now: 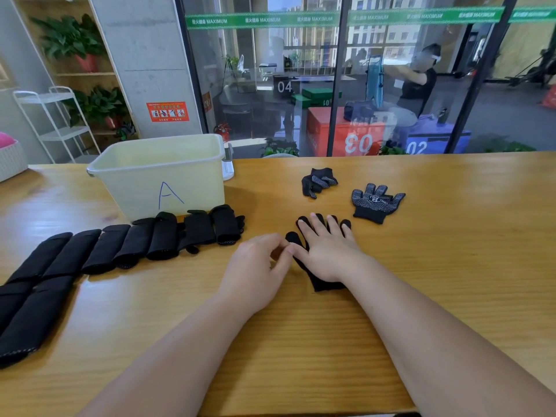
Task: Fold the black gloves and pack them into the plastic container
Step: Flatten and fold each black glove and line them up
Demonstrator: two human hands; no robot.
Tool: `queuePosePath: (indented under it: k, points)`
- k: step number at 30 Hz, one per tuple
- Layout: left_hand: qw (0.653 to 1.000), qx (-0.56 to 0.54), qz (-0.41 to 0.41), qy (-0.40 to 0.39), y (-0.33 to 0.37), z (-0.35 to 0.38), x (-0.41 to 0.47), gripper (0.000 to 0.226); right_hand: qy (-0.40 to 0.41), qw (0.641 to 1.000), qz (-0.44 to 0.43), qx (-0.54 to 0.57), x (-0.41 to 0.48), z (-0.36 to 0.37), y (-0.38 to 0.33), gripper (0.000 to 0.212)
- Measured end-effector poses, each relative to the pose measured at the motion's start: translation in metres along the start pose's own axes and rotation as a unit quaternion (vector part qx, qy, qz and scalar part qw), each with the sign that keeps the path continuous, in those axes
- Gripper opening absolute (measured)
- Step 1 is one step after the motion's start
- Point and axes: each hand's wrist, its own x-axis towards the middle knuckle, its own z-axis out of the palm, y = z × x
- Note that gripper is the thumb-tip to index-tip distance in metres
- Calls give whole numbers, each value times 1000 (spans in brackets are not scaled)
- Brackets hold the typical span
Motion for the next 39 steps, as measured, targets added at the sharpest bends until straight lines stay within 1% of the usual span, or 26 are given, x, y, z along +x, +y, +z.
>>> queuePosePath:
  k: [2,5,8,11,14,15,16,18,19,22,24,27,30,32,34,35,37,39]
  points:
    - [1000,7,4,4,-1,0,-1,18,-2,1000,-4,10,-5,-3,0,83]
    - [999,29,19,20,-3,0,0,15,27,999,-14,10,-22,-2,0,81]
    - [998,49,25,16,-4,2,2,16,8,1000,-7,15,-35,7,0,81]
    - [996,64,49,-39,-1,5,1,32,2,998,-16,59,-36,7,3,75]
    - [983,114,67,-124,1,10,0,55,19,987,-62,144,-42,-7,18,66]
    - [976,143,69,-147,0,13,0,61,27,987,-71,140,-45,-9,25,65]
    - [968,174,70,-165,-1,15,0,66,32,990,-73,112,-50,-8,33,67]
    - [955,218,66,-193,-3,18,1,74,20,997,-59,50,-58,-1,45,74]
    - [951,227,61,-202,-2,19,2,75,11,998,-54,37,-61,3,48,77]
    - [947,230,50,-221,0,18,5,75,26,996,-61,62,-70,7,54,81]
    - [950,220,51,-217,0,16,5,73,44,994,-72,72,-80,4,59,83]
    - [962,189,59,-186,-3,9,0,71,29,995,-86,48,-95,9,68,85]
    - [962,178,54,-200,-5,2,-2,76,28,995,-84,54,-99,13,69,85]
    - [959,184,47,-212,-5,2,-2,79,31,993,-84,75,-97,12,68,85]
    - [967,156,54,-195,-3,0,0,76,45,987,-93,123,-97,10,73,84]
    - [974,127,67,-177,-1,-1,0,72,64,981,-104,149,-98,8,76,79]
    - [981,70,107,-144,1,-6,0,57,108,966,-139,190,-100,5,81,58]
    - [979,41,139,-145,0,-7,-1,42,135,952,-177,208,-101,4,82,38]
